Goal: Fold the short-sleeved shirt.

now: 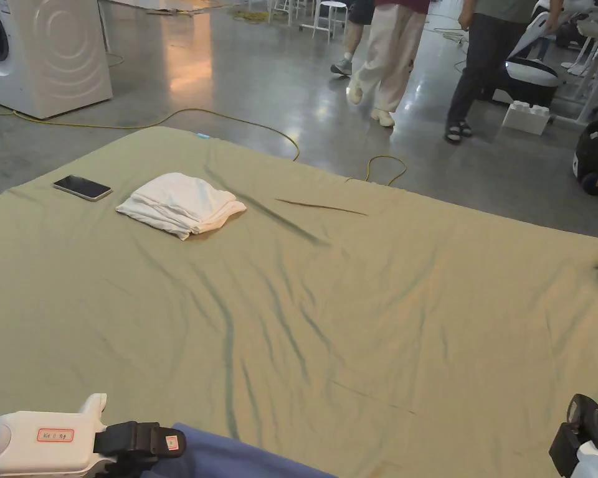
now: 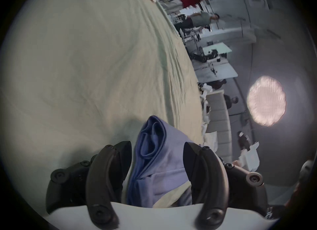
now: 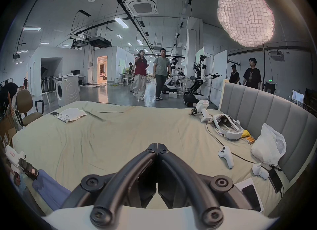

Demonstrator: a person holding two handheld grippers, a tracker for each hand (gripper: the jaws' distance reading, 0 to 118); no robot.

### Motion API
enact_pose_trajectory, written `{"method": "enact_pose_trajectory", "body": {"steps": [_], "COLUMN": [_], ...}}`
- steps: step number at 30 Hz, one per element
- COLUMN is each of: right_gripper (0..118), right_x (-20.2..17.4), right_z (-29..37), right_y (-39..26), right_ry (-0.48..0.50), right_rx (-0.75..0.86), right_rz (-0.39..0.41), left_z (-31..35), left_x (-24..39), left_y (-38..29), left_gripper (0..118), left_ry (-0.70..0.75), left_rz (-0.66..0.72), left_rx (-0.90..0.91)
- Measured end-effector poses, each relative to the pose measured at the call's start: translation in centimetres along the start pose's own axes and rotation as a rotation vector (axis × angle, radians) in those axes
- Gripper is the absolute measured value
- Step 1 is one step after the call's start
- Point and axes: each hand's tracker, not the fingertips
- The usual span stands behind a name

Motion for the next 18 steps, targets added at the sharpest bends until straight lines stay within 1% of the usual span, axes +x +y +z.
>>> {"method": "enact_pose_trajectory", "body": {"steps": [1, 2, 4, 5, 6, 7, 8, 9, 10, 11, 12, 15, 16, 18], "right_gripper": [0, 0, 0, 0, 0, 0, 0, 0, 0, 0, 0, 0, 0, 0], "right_x": [0.0, 0.0, 0.0, 0.0, -0.1, -0.1, -0.2, -0.2, -0.3, -0.4, -0.4, -0.6, -0.6, -0.6], "right_z": [0.0, 0.0, -0.1, -0.1, -0.1, -0.1, -0.1, -0.1, -0.1, -0.1, -0.2, -0.1, -0.1, -0.1], "right_y": [0.0, -0.1, -0.1, -0.2, -0.2, -0.2, -0.2, -0.1, -0.1, -0.1, 0.0, 0.1, 0.1, 0.3], "right_ry": [-0.002, -0.003, 0.002, 0.001, 0.0, 0.001, 0.003, 0.005, 0.006, 0.008, 0.012, 0.015, 0.018, 0.02], "right_rx": [-0.003, -0.007, -0.014, -0.016, -0.017, -0.017, -0.017, -0.017, -0.017, -0.017, -0.018, -0.013, -0.013, -0.012], "right_rz": [0.0, -0.003, -0.011, -0.011, -0.009, -0.008, -0.006, -0.004, -0.003, -0.003, -0.004, -0.005, -0.006, -0.005], "left_z": [0.0, 0.0, -0.5, -1.5, -1.8, -1.9, -1.8, -0.6, -0.4, -0.5, -0.3, -0.4, -0.3, -0.3], "left_x": [1.0, 2.4, 2.8, 1.8, 1.7, 1.8, 2.0, 3.0, 3.4, 3.5, 3.7, 2.9, 3.1, 1.6], "left_y": [-0.4, -1.1, -1.6, -1.9, -2.0, -2.2, -2.5, -1.2, -1.1, -1.6, -1.9, -1.0, -1.1, 0.0], "left_gripper": [69, 69, 68, 65, 60, 47, 23, 16, 16, 15, 15, 13, 13, 12], "left_ry": [-0.039, -0.052, -0.055, -0.062, -0.058, -0.049, -0.037, 0.024, 0.1, 0.091, 0.051, 0.106, 0.109, 0.12], "left_rz": [-0.012, -0.022, -0.041, -0.039, -0.03, -0.016, -0.007, -0.04, -0.06, -0.063, -0.053, -0.088, -0.089, -0.085], "left_rx": [-0.026, -0.047, -0.064, -0.078, -0.083, -0.08, -0.074, -0.071, -0.07, -0.066, -0.052, -0.022, -0.016, -0.003]}}
